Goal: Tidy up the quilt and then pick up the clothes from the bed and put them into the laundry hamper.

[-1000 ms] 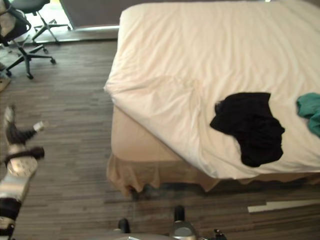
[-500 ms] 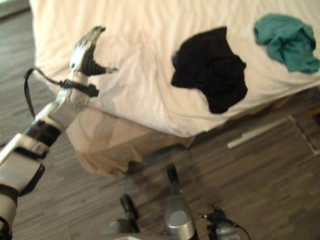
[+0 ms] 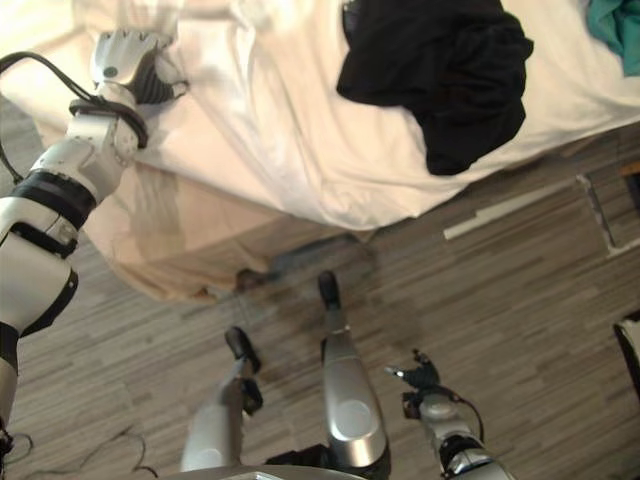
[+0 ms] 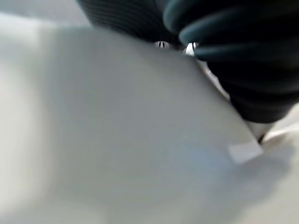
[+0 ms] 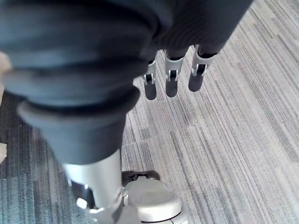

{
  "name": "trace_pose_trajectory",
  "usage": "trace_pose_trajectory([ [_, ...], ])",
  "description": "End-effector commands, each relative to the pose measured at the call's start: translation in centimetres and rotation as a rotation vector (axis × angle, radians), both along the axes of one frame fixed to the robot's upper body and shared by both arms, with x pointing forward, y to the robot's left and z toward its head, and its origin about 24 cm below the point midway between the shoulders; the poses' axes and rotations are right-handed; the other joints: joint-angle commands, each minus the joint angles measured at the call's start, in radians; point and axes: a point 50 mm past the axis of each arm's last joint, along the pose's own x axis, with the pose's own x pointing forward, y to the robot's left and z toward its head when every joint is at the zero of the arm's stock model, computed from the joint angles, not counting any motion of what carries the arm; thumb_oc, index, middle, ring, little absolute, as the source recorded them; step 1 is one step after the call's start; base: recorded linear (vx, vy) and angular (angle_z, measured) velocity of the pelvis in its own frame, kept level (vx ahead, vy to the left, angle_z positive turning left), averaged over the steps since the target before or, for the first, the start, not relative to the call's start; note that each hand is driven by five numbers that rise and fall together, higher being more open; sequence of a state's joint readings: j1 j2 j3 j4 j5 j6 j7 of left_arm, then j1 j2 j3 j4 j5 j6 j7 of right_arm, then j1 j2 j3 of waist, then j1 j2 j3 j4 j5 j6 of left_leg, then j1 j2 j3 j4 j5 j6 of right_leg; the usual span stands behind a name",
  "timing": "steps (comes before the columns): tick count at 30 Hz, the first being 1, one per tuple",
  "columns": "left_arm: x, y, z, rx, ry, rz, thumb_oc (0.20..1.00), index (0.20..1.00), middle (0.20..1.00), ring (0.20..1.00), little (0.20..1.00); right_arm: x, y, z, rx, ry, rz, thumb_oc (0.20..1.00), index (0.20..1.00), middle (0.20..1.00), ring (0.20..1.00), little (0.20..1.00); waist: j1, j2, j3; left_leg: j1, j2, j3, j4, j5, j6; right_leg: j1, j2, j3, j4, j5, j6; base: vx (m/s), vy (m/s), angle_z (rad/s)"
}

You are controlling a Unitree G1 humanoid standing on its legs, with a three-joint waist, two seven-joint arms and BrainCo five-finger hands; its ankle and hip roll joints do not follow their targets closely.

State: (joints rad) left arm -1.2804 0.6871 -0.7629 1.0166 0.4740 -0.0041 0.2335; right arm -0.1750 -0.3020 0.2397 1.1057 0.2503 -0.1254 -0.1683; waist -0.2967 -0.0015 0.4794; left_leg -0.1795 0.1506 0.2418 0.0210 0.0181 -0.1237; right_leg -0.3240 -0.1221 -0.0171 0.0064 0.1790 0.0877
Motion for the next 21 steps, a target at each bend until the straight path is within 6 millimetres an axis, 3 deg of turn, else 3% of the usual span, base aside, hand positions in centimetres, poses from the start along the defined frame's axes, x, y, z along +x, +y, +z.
trace_pose_trajectory([
  [1,-0.8,3.1,-4.5,-0.072,0.127,0.073,0.200,0.200,0.200,0.200,0.200,-2.4,-2.0,-0.3,-0.017,0.008,-0.068,1.000,1.000,1.000,1.000,1.000,0.014,0.001,-0.124,-0.028,0.114,-0.051,0.178,-0.091,-0.064,-0.091,-0.062,0.012,0.174,-0.168,0.119,0.08,0.037,-0.10],
  [4,-2.4,1.9,-9.7,-0.171,0.219,-0.037,0.200,0.200,0.200,0.200,0.200,-2.4,-3.3,0.6,-0.031,-0.046,-0.124,1.000,1.000,1.000,1.000,1.000,0.032,0.005,-0.155,0.053,0.095,-0.053,0.130,-0.088,-0.059,0.006,-0.072,-0.007,0.136,-0.167,0.118,0.14,0.040,-0.08],
  [8,-8.5,2.0,-19.8,-0.423,0.409,-0.087,0.228,0.228,0.228,0.228,0.228,-1.6,-5.9,3.3,-0.083,-0.192,-0.225,1.000,1.000,1.000,1.000,1.000,0.066,0.010,-0.201,0.169,0.058,-0.059,0.062,-0.093,-0.040,0.135,-0.074,-0.036,0.093,-0.171,0.114,0.13,0.072,0.16],
  [9,-10.2,2.2,-22.0,-0.493,0.455,-0.059,0.536,0.536,0.536,0.536,0.536,-1.0,-6.6,4.4,-0.112,-0.247,-0.239,1.000,1.000,1.000,1.000,1.000,0.074,0.011,-0.215,0.191,0.051,-0.061,0.044,-0.093,-0.034,0.157,-0.076,-0.040,0.082,-0.172,0.113,0.13,0.070,0.09],
  [10,-12.3,2.3,-24.8,-0.595,0.500,-0.009,0.630,0.630,0.630,0.630,0.630,0.5,-7.4,6.9,-0.169,-0.372,-0.253,1.000,1.000,1.000,1.000,1.000,0.086,0.011,-0.227,0.214,0.045,-0.066,0.032,-0.100,-0.027,0.183,-0.078,-0.047,0.077,-0.180,0.113,0.11,0.040,0.17],
  [11,-14.0,2.5,-27.1,-0.649,0.551,0.051,1.000,1.000,1.000,1.000,1.000,1.1,-7.8,8.2,-0.202,-0.437,-0.265,1.000,1.000,1.000,1.000,1.000,0.094,0.012,-0.244,0.226,0.039,-0.076,0.019,-0.095,-0.020,0.199,-0.080,-0.055,0.070,-0.178,0.110,0.09,0.047,0.15],
  [12,-15.7,2.7,-29.1,-0.674,0.604,0.104,1.000,1.000,1.000,1.000,1.000,2.0,-8.3,10.1,-0.246,-0.516,-0.265,1.000,1.000,1.000,1.000,1.000,0.103,0.014,-0.254,0.241,0.035,-0.082,0.012,-0.101,-0.015,0.217,-0.081,-0.058,0.068,-0.186,0.110,0.04,0.021,0.24],
  [13,-15.8,2.7,-29.1,-0.675,0.604,0.104,1.000,1.000,1.000,1.000,1.000,2.0,-8.3,10.1,-0.247,-0.515,-0.265,1.000,1.000,1.000,1.000,1.000,0.102,0.014,-0.255,0.239,0.034,-0.082,0.010,-0.095,-0.015,0.215,-0.082,-0.058,0.065,-0.181,0.109,0.07,0.048,0.23],
  [14,-19.8,3.3,-33.3,-0.643,0.762,0.229,1.000,1.000,1.000,1.000,1.000,3.9,-8.5,14.3,-0.333,-0.693,-0.231,1.000,1.000,1.000,1.000,1.000,0.122,0.014,-0.279,0.260,0.026,-0.096,-0.008,-0.097,-0.005,0.243,-0.088,-0.071,0.057,-0.187,0.108,0.06,0.052,0.25],
  [16,-26.8,4.7,-38.3,-0.638,0.990,0.484,1.000,1.000,1.000,1.000,1.000,6.3,-7.0,19.7,-0.396,-0.922,-0.132,1.000,1.000,1.000,1.000,1.000,0.152,0.012,-0.297,0.272,0.021,-0.112,-0.021,-0.098,0.001,0.268,-0.091,-0.085,0.050,-0.197,0.105,0.04,0.056,0.22],
  [17,-30.1,5.7,-39.6,-0.648,1.067,0.626,1.000,1.000,1.000,1.000,1.000,7.2,-6.0,21.9,-0.444,-0.996,-0.052,1.000,1.000,1.000,1.000,1.000,0.169,0.009,-0.306,0.273,0.020,-0.123,-0.028,-0.093,0.001,0.277,-0.091,-0.096,0.047,-0.198,0.103,-0.01,0.011,0.16],
  [18,-31.5,6.3,-40.0,-0.660,1.092,0.701,1.000,1.000,1.000,1.000,1.000,7.7,-5.3,23.1,-0.481,-1.035,-0.001,1.000,1.000,1.000,1.000,1.000,0.182,0.004,-0.314,0.269,0.018,-0.132,-0.034,-0.085,0.002,0.281,-0.092,-0.102,0.042,-0.194,0.101,0.00,-0.004,0.14],
  [19,-34.3,7.2,-40.4,-0.658,1.138,0.804,1.000,1.000,1.000,1.000,1.000,8.4,-4.2,24.9,-0.537,-1.089,0.086,1.000,1.000,1.000,1.000,1.000,0.199,0.001,-0.319,0.275,0.021,-0.142,-0.041,-0.085,0.001,0.296,-0.092,-0.114,0.039,-0.202,0.101,-0.01,-0.013,0.20],
  [20,-34.2,7.2,-40.4,-0.660,1.137,0.805,1.000,1.000,1.000,1.000,1.000,8.5,-4.1,25.0,-0.537,-1.091,0.087,1.000,1.000,1.000,1.000,1.000,0.196,0.000,-0.319,0.272,0.020,-0.144,-0.042,-0.079,0.001,0.294,-0.093,-0.116,0.036,-0.197,0.101,0.02,-0.023,0.32],
  [21,-39.5,9.0,-40.5,-0.639,1.218,0.990,1.000,1.000,1.000,1.000,1.000,10.3,-0.2,28.8,-0.535,-1.244,0.285,0.598,0.598,0.598,0.598,0.598,0.253,-0.012,-0.331,0.264,0.025,-0.170,-0.052,-0.068,-0.001,0.310,-0.099,-0.143,0.033,-0.203,0.098,0.01,-0.020,0.34],
])
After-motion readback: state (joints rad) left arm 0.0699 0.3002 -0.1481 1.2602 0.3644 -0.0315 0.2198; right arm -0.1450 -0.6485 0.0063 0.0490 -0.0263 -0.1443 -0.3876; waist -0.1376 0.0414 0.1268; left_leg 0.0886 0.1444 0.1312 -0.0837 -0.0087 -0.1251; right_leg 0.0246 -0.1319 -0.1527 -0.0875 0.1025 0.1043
